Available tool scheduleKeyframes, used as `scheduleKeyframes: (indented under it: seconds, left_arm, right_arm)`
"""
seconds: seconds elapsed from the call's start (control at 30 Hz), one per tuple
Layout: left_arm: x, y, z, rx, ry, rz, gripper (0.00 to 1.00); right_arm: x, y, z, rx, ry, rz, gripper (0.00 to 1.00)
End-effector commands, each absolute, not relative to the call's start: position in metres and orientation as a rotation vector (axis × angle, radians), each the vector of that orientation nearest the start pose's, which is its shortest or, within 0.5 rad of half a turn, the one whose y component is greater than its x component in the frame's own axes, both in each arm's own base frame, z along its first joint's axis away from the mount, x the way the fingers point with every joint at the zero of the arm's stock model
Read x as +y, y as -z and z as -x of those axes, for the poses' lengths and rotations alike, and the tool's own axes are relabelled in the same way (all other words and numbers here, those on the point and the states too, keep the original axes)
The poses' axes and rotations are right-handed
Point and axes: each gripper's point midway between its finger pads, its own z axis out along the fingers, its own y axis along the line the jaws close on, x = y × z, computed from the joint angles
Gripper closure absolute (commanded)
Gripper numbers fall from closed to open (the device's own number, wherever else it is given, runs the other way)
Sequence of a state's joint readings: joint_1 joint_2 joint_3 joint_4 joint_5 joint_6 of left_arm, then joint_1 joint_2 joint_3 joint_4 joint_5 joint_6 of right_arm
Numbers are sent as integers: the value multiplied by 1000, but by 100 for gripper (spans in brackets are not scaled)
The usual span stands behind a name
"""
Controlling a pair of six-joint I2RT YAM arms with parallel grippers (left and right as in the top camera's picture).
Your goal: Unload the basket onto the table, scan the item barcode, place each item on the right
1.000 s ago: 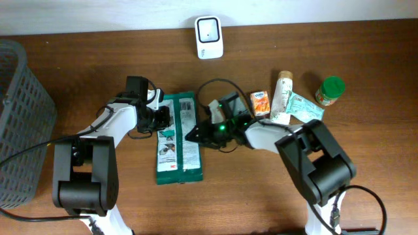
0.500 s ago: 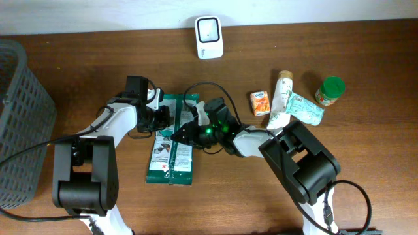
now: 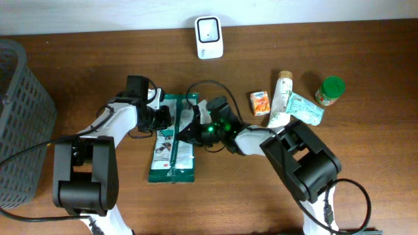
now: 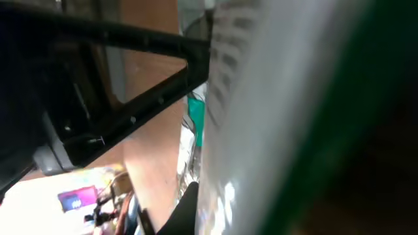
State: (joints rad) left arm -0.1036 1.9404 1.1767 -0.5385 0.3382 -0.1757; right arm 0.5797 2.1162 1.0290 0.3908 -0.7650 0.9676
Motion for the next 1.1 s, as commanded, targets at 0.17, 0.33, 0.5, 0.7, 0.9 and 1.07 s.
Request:
scheduleKeyframes:
  seconds: [0.17, 0.33, 0.5, 0.7, 0.9, 1.07]
  left_arm:
    - [-67, -45, -418, 2786, 502, 106, 83]
    - [-42, -53, -422, 2757, 486, 183, 78]
    - [-31, -52, -423, 2756, 451, 214, 71]
    - [-24, -50, -423, 2761, 395, 225, 65]
    - [-19, -48, -423, 2766, 355, 233, 60]
    - [-18, -48, -422, 2770, 344, 236, 44]
  right_arm:
    - [328, -54, -347, 2483, -1615, 273, 96]
    - [318, -86, -342, 2450, -1515, 587, 96]
    - [315, -136, -332, 2398, -1431, 906, 96]
    - [310, -203, -324, 2292, -1371, 1120, 96]
    - [287, -249, -328, 2230, -1358, 1134, 96]
    - [255, -274, -335, 2159, -1430, 1053, 96]
